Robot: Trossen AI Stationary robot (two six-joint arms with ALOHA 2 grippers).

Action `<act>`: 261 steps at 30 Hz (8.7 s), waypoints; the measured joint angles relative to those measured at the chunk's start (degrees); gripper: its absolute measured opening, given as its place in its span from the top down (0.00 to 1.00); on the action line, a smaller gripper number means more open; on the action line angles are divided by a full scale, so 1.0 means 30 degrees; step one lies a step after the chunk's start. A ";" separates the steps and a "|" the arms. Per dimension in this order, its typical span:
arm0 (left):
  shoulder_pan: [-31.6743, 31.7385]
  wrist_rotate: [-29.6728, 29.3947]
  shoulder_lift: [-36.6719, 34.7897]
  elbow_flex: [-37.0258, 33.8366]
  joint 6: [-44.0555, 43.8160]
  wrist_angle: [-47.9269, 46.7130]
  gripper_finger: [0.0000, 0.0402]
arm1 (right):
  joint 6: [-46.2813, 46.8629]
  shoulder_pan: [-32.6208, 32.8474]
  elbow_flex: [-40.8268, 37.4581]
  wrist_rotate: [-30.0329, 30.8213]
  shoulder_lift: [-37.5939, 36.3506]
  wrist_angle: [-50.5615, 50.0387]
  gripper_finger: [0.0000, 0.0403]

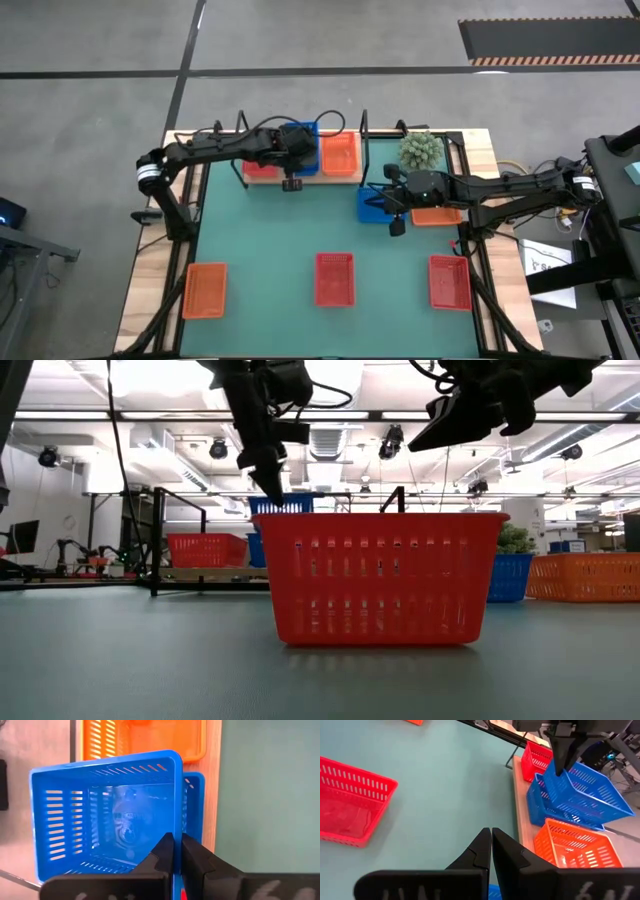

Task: Stack baskets on shelf by color
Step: Stack the bottom blue bin on top of the blue bin on the shelf, then stack the left red bin on top of the red bin on the shelf

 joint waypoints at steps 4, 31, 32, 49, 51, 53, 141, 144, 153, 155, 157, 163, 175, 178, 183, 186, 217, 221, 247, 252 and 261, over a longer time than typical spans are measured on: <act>0.0000 -0.0003 0.0000 -0.0344 0.0015 0.0089 1.00 | 0.0153 0.0000 0.0000 0.0000 0.0000 -0.0049 0.98; 0.0000 0.0414 0.0000 -0.0431 0.0115 0.0718 0.91 | 0.0277 0.0000 0.0000 0.0000 0.0007 -0.0148 0.98; 0.0000 0.0420 0.0000 -0.0442 0.0115 0.0777 0.89 | 0.0277 0.0000 0.0000 0.0000 0.0007 -0.0150 0.98; -0.0175 0.0485 -0.1123 -0.0195 0.0774 0.0903 0.80 | 0.0327 0.0000 0.0000 -0.0007 0.0007 -0.0206 0.98; -0.0172 0.0485 -0.1362 -0.0510 0.0780 0.1048 0.84 | 0.0291 0.0000 0.0000 -0.0014 0.0015 -0.0221 0.98; -0.0160 0.0674 -0.1384 -0.0836 0.0679 0.1432 0.91 | 0.0288 0.0000 0.0000 -0.0007 0.0015 -0.0214 0.98; -0.1858 -0.4760 -0.5319 -1.3290 -0.4641 1.4937 1.00 | 0.0983 0.0005 -0.0022 0.0000 0.0015 -0.0177 0.98; -0.1858 -0.4790 -0.5321 -1.3290 -0.4641 1.4937 1.00 | 0.0983 0.0007 -0.0022 0.0000 0.0015 -0.0177 0.98; -0.1858 -0.4855 -0.5377 -1.3289 -0.4634 1.4885 1.00 | 0.0985 0.0004 -0.0022 -0.0003 0.0015 -0.0177 0.98; -0.1858 -0.4855 -0.5377 -1.3268 -0.4634 1.4791 1.00 | 0.0989 0.0000 -0.0022 -0.0007 0.0015 -0.0177 0.98; -0.1858 -0.4862 -0.5377 -1.3212 -0.4634 1.4797 1.00 | 0.0991 0.0000 -0.0022 -0.0007 0.0015 -0.0177 0.98; -0.2058 -0.4884 -0.5480 -1.2805 -0.4575 1.4780 1.00 | 0.0991 0.0003 -0.0022 -0.0007 0.0015 -0.0177 0.98; -0.6520 -0.2305 -0.7110 -1.1903 -0.4548 1.5038 1.00 | 0.0412 0.0000 -0.0022 -0.0030 0.0015 0.0183 0.98; -0.8408 -0.2283 -0.6859 -1.1404 -0.4602 1.5069 1.00 | -0.0074 0.0007 -0.0075 -0.0230 0.0015 0.1101 0.98; -1.1188 -0.2252 -0.6091 -1.0298 -0.5353 1.5133 1.00 | -0.1567 0.0015 -0.2400 -0.1096 0.0020 0.6890 0.98; -1.2390 -0.2272 -0.5590 -0.9596 -0.5946 1.5297 1.00 | -0.2247 -0.0013 -0.4083 -0.2079 -0.0062 1.0409 0.98; -1.6767 0.1611 0.5323 0.0912 -1.2094 0.7994 0.94 | -0.0532 -0.0189 -0.7599 -0.2026 -0.6215 0.9505 0.98; -1.6603 0.1670 0.5827 0.1368 -1.2087 0.8118 0.82 | -0.0376 0.0037 -0.7610 -0.2076 -0.6218 0.9170 0.98; -1.5365 0.1279 0.7657 0.0837 -1.2458 1.0490 0.81 | -0.1714 0.0678 -0.7570 -0.1911 -0.6251 0.9345 0.98; -1.5365 0.1330 0.7651 0.0837 -1.2430 1.0432 0.98 | -0.1902 0.0678 -0.7563 -0.1340 -0.6251 0.9345 0.98; -1.5584 -0.0721 0.6065 0.0997 -1.0569 0.7588 1.00 | -0.2273 0.0678 -0.7548 -0.1333 -0.6251 0.9353 0.98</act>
